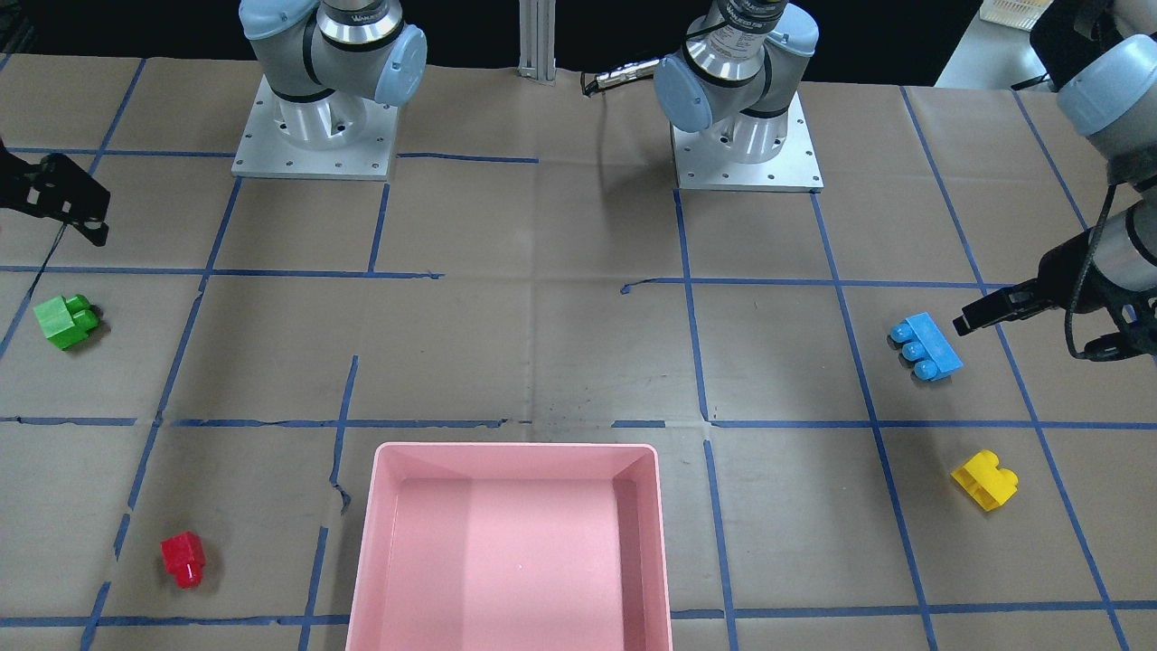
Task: Put all blocks into box
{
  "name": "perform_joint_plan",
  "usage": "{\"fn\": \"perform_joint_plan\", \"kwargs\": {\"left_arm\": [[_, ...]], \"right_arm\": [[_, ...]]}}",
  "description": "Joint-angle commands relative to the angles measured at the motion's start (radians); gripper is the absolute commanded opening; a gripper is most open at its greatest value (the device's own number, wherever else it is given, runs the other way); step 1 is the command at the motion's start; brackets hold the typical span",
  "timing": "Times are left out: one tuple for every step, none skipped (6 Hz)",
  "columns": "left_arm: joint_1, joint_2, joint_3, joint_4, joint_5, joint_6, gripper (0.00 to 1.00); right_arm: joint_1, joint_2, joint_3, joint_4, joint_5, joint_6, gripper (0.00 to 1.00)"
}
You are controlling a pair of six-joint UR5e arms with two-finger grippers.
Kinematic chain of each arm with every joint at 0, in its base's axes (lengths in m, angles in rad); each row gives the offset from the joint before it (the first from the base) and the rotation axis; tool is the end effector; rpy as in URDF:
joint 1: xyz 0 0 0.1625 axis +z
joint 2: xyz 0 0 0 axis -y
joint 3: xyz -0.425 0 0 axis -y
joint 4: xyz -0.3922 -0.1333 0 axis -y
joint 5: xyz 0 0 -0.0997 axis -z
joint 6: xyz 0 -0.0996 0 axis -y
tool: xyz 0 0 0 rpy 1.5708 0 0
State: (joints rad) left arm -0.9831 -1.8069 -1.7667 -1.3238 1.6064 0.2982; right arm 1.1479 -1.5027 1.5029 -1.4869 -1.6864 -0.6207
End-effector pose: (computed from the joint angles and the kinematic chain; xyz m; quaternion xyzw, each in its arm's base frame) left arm 0.1888 -0.5174 0.2953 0.1420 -0.9854 -0.0910 0.0236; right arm -0.0991 -0.5170 0.4795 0.1009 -0.9923 -0.0651 0.0291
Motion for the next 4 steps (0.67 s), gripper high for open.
{"fn": "perform_joint_plan", "kwargs": {"left_arm": [[0.001, -0.019, -0.165, 0.203, 0.106, -0.086, 0.95], [0.001, -0.029, -0.26, 0.38, 0.128, -0.085, 0.94], [0.003, -0.064, -0.273, 0.418, 0.13, -0.082, 0.94], [0.003, -0.075, -0.27, 0.42, 0.135, -0.083, 0.94]], "right_arm": [[-0.145, 0.01, 0.008, -0.016, -0.006, -0.371, 1.0], [-0.257, 0.012, 0.014, -0.016, 0.002, -0.583, 1.0], [-0.343, 0.012, 0.016, -0.018, 0.005, -0.737, 1.0], [-0.387, 0.012, 0.026, -0.036, 0.007, -0.773, 1.0]]}}
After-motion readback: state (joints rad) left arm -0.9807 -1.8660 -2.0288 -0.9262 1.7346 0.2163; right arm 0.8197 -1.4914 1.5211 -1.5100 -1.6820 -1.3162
